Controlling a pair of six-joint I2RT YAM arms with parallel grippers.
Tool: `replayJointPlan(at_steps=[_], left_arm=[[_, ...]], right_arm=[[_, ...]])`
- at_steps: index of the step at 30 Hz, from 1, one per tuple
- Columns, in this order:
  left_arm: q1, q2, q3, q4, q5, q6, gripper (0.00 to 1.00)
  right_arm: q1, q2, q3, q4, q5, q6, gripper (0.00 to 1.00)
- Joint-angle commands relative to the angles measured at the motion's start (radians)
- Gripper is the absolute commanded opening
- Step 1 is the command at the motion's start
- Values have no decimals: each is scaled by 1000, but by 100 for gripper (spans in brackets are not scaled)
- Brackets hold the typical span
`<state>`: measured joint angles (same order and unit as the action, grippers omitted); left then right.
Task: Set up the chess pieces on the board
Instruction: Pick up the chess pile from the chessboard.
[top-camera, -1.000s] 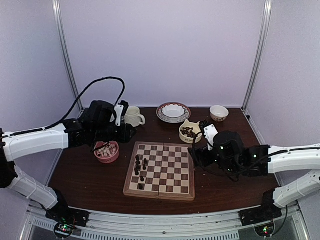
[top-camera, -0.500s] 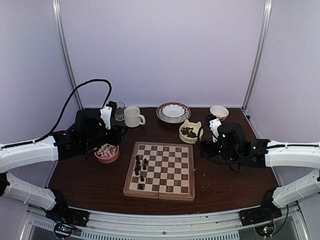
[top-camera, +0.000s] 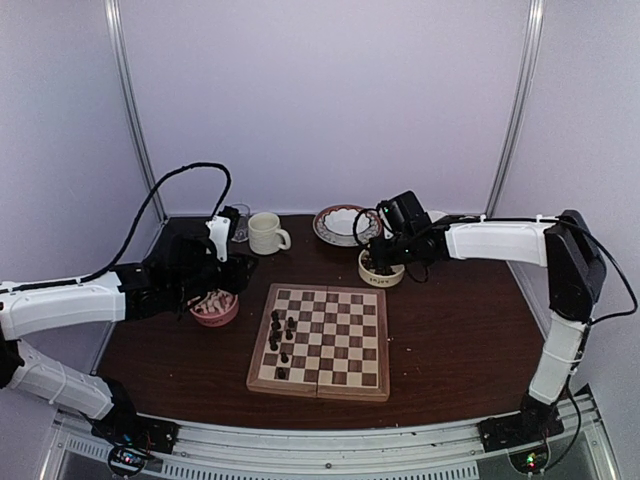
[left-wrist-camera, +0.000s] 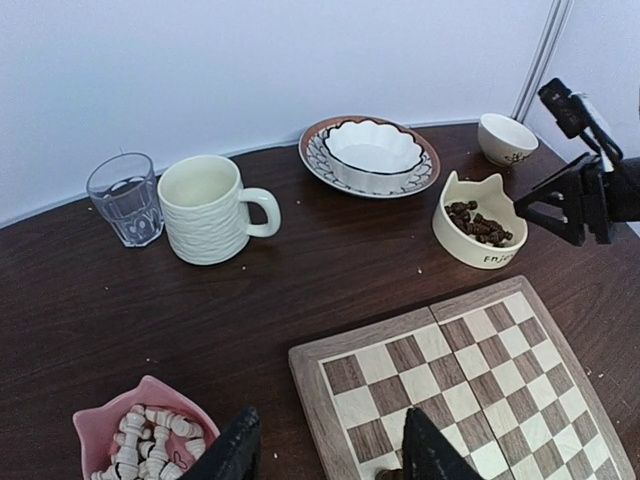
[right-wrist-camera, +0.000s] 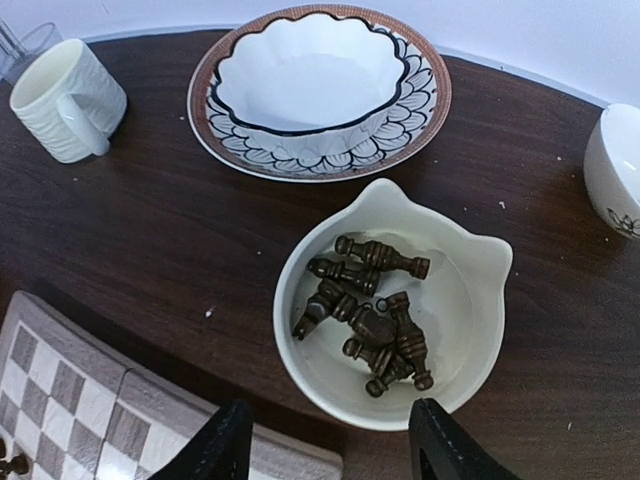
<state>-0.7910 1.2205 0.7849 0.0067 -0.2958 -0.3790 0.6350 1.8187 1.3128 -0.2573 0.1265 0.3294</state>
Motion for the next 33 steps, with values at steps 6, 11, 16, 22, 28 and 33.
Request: replayJointPlan(at_steps=[6,11,16,22,28,33], left_arm=[[2,-23,-16,56,-14,17,49],[2,-18,-13,55,-18,23,49],[2,-12,-7,48,-18,25,49],[1,-13,-5,44,-5,23,49],[1,-9,-3,42,-5,25,49],[1,-6,-2,42,-2,26,49]], right_arm=[[-82,169,175,-79,-97,-132,48],[-99,213,244,-85,-173,-187,48],[-122,274,301,-88,-223,-194,42],[-127,330,342,-105,-212,-207,39],[-136,390,397,-146,-169,-213,38],[-143,409,415,-140,-142,-214,39]])
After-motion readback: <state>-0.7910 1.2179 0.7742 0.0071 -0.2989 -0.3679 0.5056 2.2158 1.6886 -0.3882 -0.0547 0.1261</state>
